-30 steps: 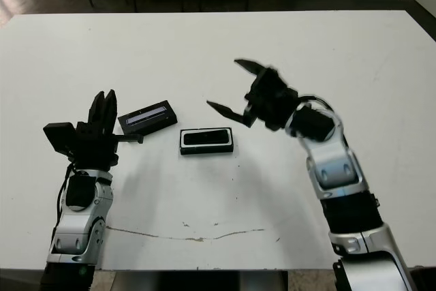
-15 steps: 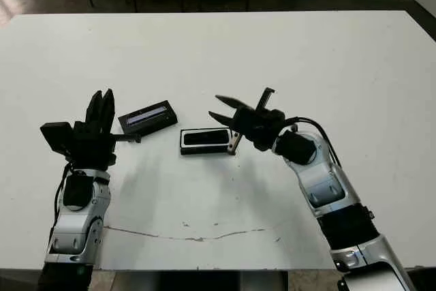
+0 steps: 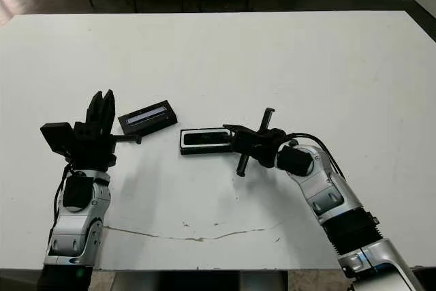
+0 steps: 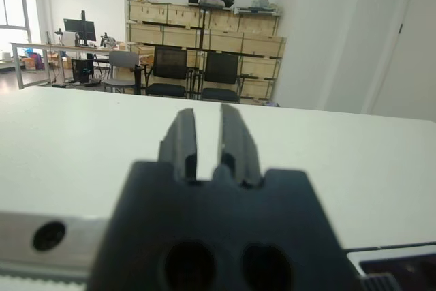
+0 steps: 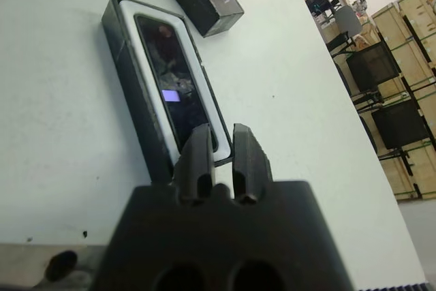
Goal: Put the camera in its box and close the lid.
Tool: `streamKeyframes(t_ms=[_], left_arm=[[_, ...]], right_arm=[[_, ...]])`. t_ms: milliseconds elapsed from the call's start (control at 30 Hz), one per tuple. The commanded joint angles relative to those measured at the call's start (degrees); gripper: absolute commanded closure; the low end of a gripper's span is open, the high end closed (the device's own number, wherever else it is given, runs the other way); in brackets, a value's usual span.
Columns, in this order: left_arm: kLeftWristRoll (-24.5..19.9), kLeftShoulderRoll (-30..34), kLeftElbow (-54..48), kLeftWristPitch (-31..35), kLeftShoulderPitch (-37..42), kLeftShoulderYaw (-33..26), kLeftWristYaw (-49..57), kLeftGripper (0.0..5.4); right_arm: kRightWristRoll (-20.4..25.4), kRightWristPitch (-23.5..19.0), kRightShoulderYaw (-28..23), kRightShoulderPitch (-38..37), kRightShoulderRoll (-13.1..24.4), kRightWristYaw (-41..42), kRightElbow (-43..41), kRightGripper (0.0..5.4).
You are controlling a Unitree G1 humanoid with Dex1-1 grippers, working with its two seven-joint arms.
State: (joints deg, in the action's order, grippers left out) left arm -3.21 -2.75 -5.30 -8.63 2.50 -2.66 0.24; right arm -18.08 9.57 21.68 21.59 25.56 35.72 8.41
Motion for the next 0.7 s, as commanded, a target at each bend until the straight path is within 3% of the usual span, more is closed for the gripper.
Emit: streamKeyframes(t_ms=[33, 233, 433, 567, 700], left_arm=[[-0.3, 0.4, 0.4, 1.2, -0.7, -0.4, 0.2, 5.40], [-0.5, 1.0, 0.3, 0.7, -0.2, -1.1, -0.2, 5.40], [-1.0, 4.1, -1.8, 1.4, 1.5, -3.3, -1.4, 5.40], [-1.9, 9.2, -3.7, 4.0, 3.9, -5.3, -4.5, 5.40], [-0.7, 18.8, -4.1, 9.0, 7.0, -6.1, -10.8, 5.40]], right_arm=[[-0.9, -0.8, -0.3, -2.2, 2.9, 1.5, -0.8, 5.38], [6.1, -0.1, -7.9, -4.1, 1.2, -2.8, -2.8, 5.38], [19.1, -2.7, -19.3, -4.4, -4.4, -9.7, -7.8, 5.38], [23.4, -3.0, -23.0, -3.7, -4.3, -9.8, -8.7, 5.38], [25.6, -5.0, -24.7, -4.5, -4.0, -9.6, -10.3, 5.38]])
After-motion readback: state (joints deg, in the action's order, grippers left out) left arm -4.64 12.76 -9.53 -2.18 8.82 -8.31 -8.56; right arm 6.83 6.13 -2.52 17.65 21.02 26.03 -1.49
